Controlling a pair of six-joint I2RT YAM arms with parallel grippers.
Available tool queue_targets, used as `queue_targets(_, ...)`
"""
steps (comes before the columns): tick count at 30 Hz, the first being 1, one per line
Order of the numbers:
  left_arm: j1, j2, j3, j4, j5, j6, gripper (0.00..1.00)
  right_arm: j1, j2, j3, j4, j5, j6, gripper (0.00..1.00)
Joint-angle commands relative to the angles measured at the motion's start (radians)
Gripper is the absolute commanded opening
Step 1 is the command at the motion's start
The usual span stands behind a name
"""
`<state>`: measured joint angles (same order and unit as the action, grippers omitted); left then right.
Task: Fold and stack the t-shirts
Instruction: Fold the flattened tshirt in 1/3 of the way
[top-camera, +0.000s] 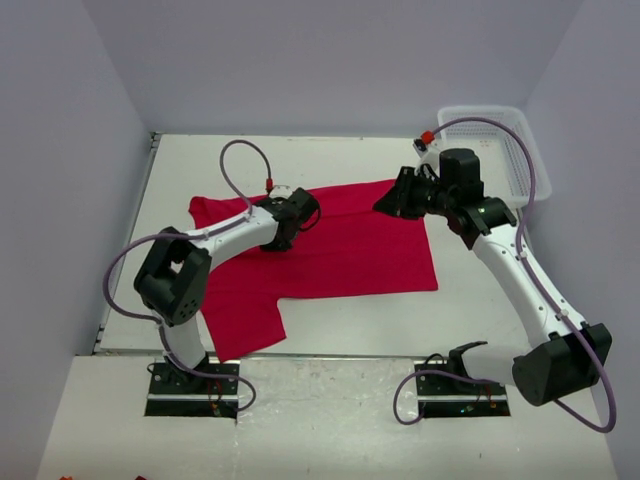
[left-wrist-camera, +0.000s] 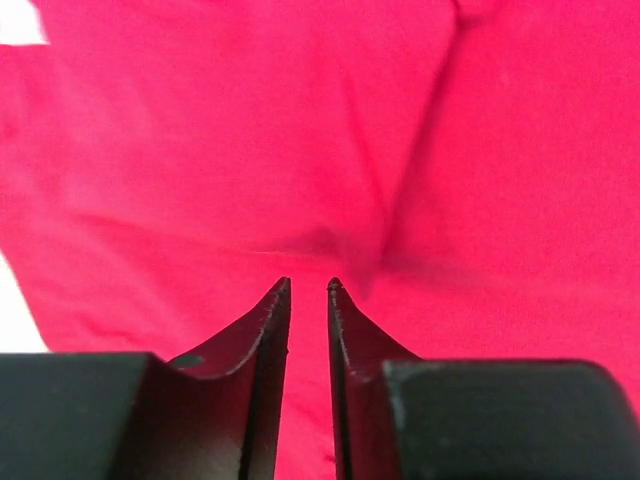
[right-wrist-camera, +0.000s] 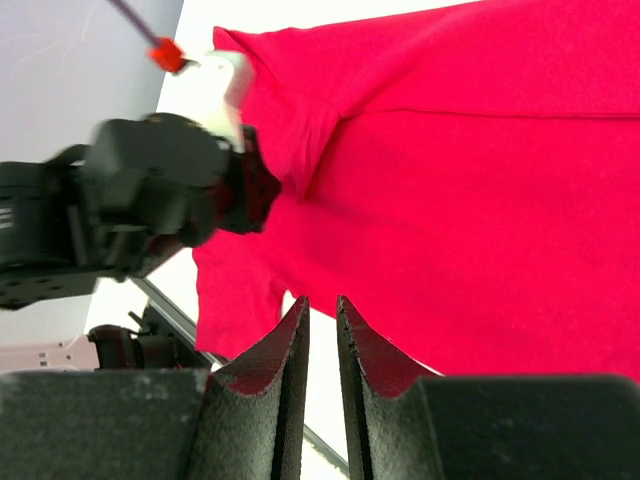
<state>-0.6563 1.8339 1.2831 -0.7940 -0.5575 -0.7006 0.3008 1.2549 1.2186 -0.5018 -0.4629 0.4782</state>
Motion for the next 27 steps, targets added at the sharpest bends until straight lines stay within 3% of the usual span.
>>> queue_targets(1, -0.006, -0.143, 0.028, -0.027, -0.154, -0.086, 0.24, -0.002, -0.022, -0.004, 0.016, -0.013, -0.012, 0.18)
queue_targets(5, 0.05, -0.153, 0.111, -0.053, -0.196, -0.054, 0.36, -0.002, -0.02, 0.001, 0.014, -0.013, -0.015, 0.18)
queue_targets(7, 0.128, -0.145, 0.151, -0.013, -0.087, 0.011, 0.46, -0.002, -0.022, 0.001, 0.011, -0.011, -0.02, 0.18)
queue_targets(8, 0.154, -0.148, 0.156, 0.002, -0.052, 0.024, 0.58, -0.002, -0.025, 0.001, 0.008, 0.0, -0.023, 0.18)
queue_targets(10, 0.239, -0.179, 0.139, 0.077, 0.054, 0.067, 0.64, -0.002, -0.029, 0.001, 0.005, 0.006, -0.03, 0.18)
queue_targets(13, 0.383, -0.209, 0.095, 0.166, 0.207, 0.095, 0.62, -0.002, -0.032, -0.002, 0.002, 0.009, -0.035, 0.18)
queue_targets(16, 0.53, -0.205, 0.047, 0.24, 0.349, 0.116, 0.51, -0.002, -0.028, -0.008, 0.008, -0.017, -0.033, 0.18)
queue_targets(23, 0.567, -0.199, -0.099, 0.326, 0.507, 0.104, 0.46, -0.002, -0.012, -0.034, 0.026, -0.043, -0.027, 0.18)
queue_targets(27, 0.569, -0.237, -0.23, 0.345, 0.527, 0.089, 0.44, -0.002, -0.011, -0.05, 0.04, -0.052, -0.026, 0.18)
